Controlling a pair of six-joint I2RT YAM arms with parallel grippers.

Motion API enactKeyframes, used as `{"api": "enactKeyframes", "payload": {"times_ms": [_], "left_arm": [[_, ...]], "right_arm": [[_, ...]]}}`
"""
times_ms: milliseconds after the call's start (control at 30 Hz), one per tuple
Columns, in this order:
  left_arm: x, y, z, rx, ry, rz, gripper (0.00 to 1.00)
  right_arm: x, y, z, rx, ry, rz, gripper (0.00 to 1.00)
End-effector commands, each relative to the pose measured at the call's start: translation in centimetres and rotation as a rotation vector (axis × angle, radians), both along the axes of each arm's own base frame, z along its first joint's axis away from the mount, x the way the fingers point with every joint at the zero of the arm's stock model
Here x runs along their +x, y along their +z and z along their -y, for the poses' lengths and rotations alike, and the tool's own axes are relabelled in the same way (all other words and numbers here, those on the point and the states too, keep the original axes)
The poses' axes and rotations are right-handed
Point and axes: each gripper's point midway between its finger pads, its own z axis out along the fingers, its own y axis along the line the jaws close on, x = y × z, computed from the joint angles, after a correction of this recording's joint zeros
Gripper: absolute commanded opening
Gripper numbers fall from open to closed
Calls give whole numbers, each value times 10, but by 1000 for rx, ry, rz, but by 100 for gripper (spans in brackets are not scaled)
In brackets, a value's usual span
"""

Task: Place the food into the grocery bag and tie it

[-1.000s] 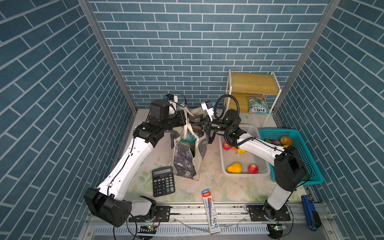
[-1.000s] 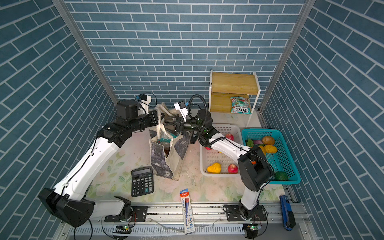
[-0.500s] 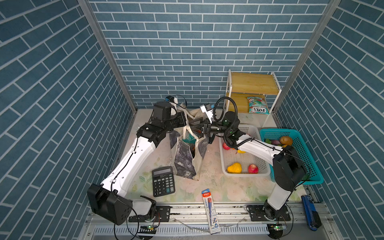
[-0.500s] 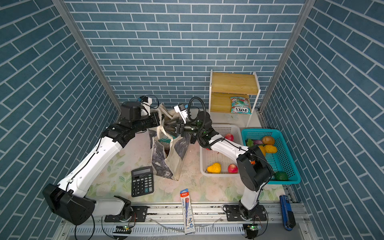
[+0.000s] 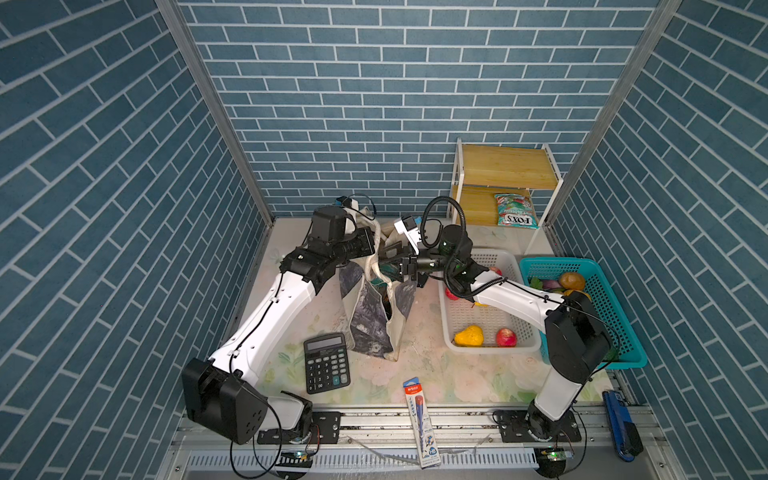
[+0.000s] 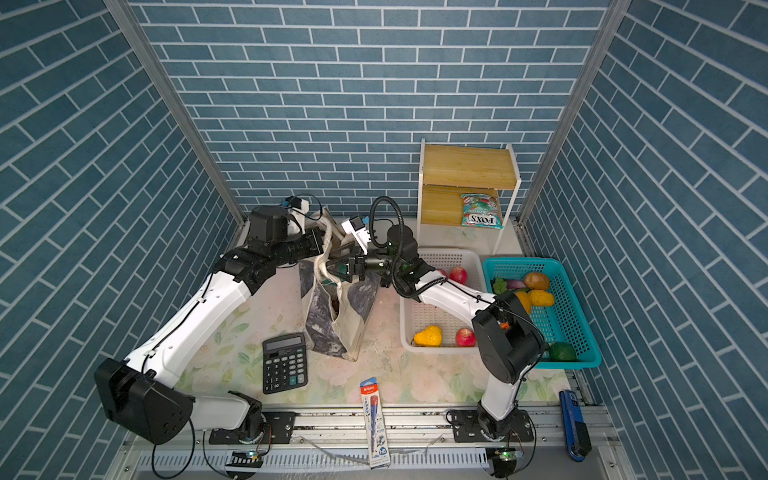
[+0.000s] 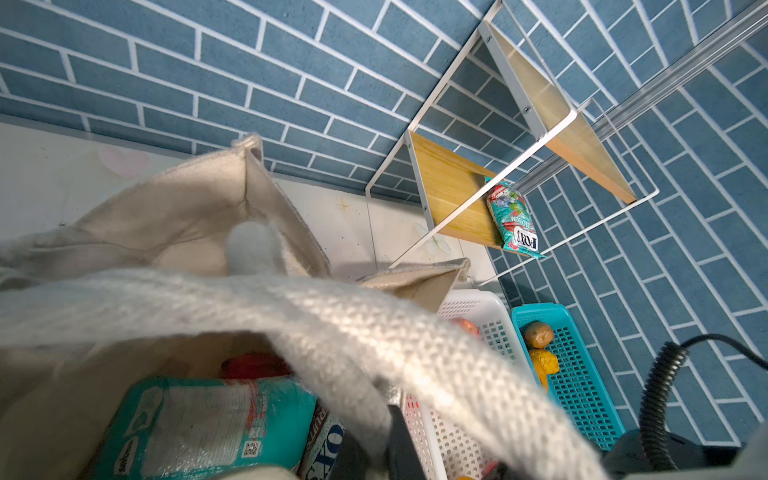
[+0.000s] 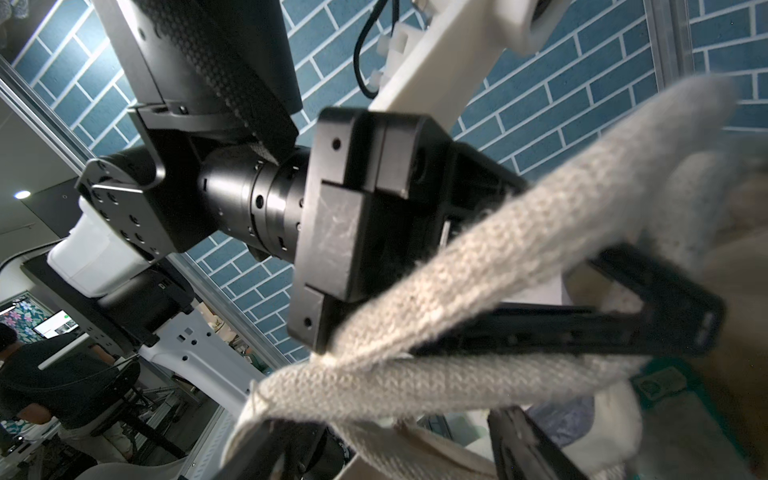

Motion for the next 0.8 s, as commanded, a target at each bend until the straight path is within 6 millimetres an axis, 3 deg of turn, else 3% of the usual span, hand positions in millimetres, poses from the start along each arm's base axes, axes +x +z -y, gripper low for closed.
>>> {"api": "enactKeyframes", "payload": {"times_ms": [0, 300, 467, 633, 767], "left_arm": [[18, -39, -16, 61, 94, -60, 0], [15, -34, -14, 24, 93, -50, 0], [10, -27, -13, 2, 81, -40, 0], [7, -20, -13, -8, 75, -27, 0], [9, -22, -12, -18, 78, -28, 0]], "right_arm": [[-99, 60, 4, 164, 291, 275, 72], [-83, 70, -12, 210, 193, 315, 71], [-72, 57, -20, 153, 157, 311, 66], [-80, 44, -19, 115, 213, 279, 64], [-86, 45, -21, 118, 242, 267, 67]]}}
